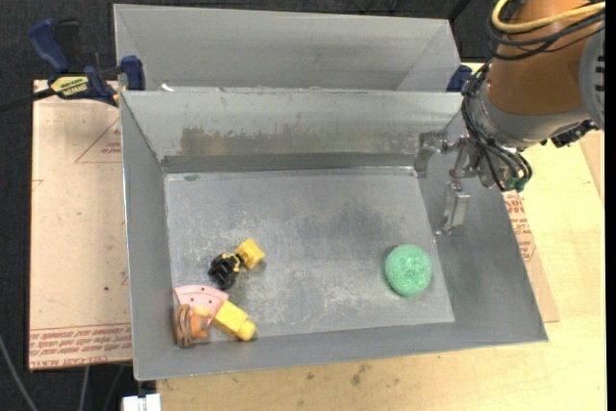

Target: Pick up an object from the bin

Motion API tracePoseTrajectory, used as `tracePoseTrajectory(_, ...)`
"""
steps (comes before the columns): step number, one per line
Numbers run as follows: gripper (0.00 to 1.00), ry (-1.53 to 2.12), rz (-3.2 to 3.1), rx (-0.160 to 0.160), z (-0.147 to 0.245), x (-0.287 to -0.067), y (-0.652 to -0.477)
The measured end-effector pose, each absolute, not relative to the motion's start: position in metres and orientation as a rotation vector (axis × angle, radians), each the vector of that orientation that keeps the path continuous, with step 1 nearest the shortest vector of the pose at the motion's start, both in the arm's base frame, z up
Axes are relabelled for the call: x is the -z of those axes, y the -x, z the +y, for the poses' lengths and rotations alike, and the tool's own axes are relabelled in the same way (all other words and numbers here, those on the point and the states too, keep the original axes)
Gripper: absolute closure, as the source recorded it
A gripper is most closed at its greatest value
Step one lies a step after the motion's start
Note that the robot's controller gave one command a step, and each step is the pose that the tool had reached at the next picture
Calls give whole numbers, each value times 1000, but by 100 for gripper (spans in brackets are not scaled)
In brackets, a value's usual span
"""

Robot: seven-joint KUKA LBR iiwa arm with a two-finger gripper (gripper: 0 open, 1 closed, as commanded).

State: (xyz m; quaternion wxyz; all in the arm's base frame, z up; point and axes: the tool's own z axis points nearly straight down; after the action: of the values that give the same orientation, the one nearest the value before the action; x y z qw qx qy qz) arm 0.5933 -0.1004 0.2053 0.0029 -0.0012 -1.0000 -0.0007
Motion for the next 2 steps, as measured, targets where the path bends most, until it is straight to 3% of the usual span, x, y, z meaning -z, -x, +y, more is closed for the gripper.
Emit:
tracePoseTrajectory(1,0,1,-3144,0,-100,-210,-595)
tracePoseTrajectory(2,0,-77,-3149,-3,-92,-201,-577)
